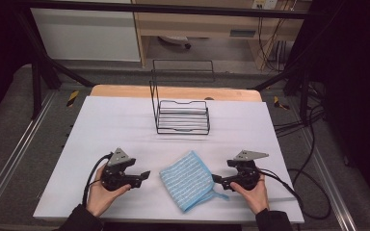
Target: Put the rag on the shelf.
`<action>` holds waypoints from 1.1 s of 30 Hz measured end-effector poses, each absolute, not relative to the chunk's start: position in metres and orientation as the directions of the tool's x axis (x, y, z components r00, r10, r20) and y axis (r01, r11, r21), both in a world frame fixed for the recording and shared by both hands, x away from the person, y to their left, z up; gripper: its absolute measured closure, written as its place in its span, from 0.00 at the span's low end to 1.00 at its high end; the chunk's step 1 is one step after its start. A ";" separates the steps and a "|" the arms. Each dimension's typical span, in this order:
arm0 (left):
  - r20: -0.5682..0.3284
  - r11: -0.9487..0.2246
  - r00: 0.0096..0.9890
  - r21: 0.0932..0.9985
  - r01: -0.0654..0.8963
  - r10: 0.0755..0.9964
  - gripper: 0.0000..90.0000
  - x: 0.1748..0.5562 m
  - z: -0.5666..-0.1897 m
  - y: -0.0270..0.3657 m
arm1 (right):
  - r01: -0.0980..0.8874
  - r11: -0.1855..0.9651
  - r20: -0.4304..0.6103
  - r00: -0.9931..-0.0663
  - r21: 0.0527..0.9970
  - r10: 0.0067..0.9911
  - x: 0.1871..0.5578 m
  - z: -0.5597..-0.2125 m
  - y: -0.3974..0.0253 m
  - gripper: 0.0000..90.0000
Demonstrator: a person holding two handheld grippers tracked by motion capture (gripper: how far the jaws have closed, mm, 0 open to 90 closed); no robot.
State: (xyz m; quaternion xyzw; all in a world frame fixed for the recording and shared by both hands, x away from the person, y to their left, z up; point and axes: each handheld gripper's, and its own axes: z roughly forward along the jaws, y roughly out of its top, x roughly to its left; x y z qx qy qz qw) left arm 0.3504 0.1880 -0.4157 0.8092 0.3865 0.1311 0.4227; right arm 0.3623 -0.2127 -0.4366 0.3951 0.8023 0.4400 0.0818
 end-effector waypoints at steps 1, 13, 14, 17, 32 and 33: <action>-0.120 -0.341 0.668 0.786 0.516 0.734 0.31 0.351 -0.415 0.184 | 0.561 0.304 0.215 -0.676 0.770 0.705 0.362 -0.436 -0.211 0.12; -0.164 -0.338 0.661 0.754 0.563 0.733 0.57 0.360 -0.426 0.144 | 0.575 0.329 0.227 -0.689 0.749 0.688 0.361 -0.441 -0.195 0.38; -0.163 -0.342 0.658 0.748 0.569 0.736 0.59 0.361 -0.428 0.143 | 0.582 0.333 0.231 -0.688 0.742 0.689 0.361 -0.441 -0.193 0.43; -0.172 -0.346 0.653 0.735 0.584 0.738 0.64 0.360 -0.435 0.143 | 0.590 0.357 0.230 -0.694 0.725 0.682 0.362 -0.444 -0.190 0.53; -0.227 -0.328 0.627 0.694 0.641 0.745 0.81 0.357 -0.448 0.136 | 0.644 0.373 0.281 -0.682 0.668 0.675 0.360 -0.451 -0.186 0.69; -0.231 -0.327 0.626 0.692 0.644 0.745 0.83 0.357 -0.448 0.136 | 0.648 0.370 0.287 -0.680 0.666 0.675 0.359 -0.451 -0.186 0.70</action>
